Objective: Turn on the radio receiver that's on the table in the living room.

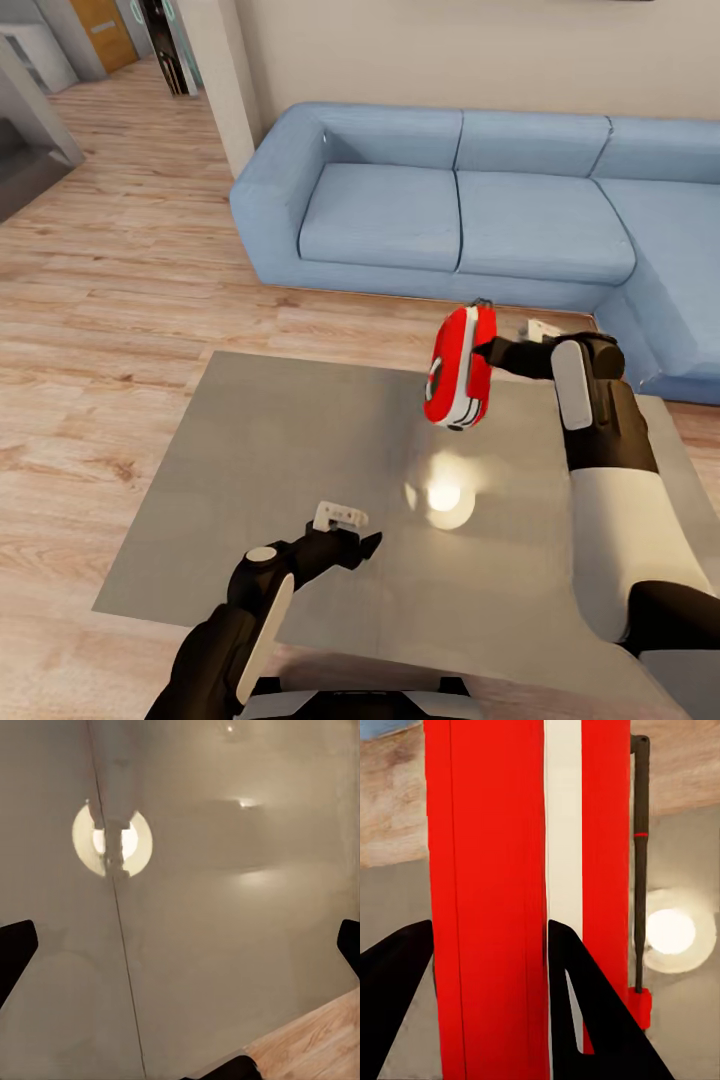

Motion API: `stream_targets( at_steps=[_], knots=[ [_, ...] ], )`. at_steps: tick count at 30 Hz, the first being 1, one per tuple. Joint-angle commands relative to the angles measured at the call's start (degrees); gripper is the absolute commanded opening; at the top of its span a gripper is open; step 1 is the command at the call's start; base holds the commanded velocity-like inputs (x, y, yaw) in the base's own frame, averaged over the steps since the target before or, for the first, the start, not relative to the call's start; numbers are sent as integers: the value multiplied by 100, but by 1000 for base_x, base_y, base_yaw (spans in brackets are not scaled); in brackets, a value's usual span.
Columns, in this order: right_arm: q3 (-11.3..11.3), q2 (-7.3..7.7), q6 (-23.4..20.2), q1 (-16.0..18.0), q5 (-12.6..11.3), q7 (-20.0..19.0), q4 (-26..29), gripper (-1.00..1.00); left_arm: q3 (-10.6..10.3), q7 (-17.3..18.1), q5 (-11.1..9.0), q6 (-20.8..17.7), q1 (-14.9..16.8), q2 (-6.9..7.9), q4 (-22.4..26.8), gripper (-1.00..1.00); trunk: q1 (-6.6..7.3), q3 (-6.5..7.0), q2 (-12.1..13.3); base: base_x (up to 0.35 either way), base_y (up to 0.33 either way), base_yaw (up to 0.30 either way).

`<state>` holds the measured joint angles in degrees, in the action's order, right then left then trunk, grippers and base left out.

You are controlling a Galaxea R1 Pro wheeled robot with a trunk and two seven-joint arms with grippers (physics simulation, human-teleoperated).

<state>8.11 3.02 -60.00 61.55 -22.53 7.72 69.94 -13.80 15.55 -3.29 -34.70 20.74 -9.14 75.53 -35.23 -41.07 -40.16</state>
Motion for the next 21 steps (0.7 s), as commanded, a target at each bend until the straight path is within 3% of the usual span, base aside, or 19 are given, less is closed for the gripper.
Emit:
stream_targets(
  at_steps=[1, 2, 3, 4, 6, 11, 21],
  knots=[
    [-1, 135, 0, -19, -62, -301, 2, -100, 0, -1, -5, -1, 0, 0, 2, 100, 0, 0, 0, 0, 0, 0],
    [-3, 324, 0, -57, -99, -793, -9, -100, 0, 0, -9, -6, 0, 0, 3, 100, 0, 0, 0, 0, 0, 0],
    [-3, 382, 0, -73, -105, -961, -15, -100, 0, 0, -10, -7, 0, 0, 4, 100, 0, 0, 0, 0, 0, 0],
    [-3, 533, 0, -129, -93, -1422, -28, -100, 0, 0, -12, -9, 0, 0, 5, 100, 0, 0, 0, 0, 0, 0],
    [-3, 700, 0, -309, -67, -1954, -23, -100, 0, -2, -13, -13, 0, 0, 8, 100, 0, 0, 0, 0, 0, 0],
    [-4, 782, 0, -577, -45, -2217, -18, -100, 0, -6, -14, -66, 0, 0, 13, 100, 0, 0, 0, 0, 0, 0],
    [-3, 798, 0, -884, -41, -2265, 39, -100, 0, -2, -14, -90, 4, 0, 14, 100, 0, 0, 0, 0, 0, 0]
  ],
)
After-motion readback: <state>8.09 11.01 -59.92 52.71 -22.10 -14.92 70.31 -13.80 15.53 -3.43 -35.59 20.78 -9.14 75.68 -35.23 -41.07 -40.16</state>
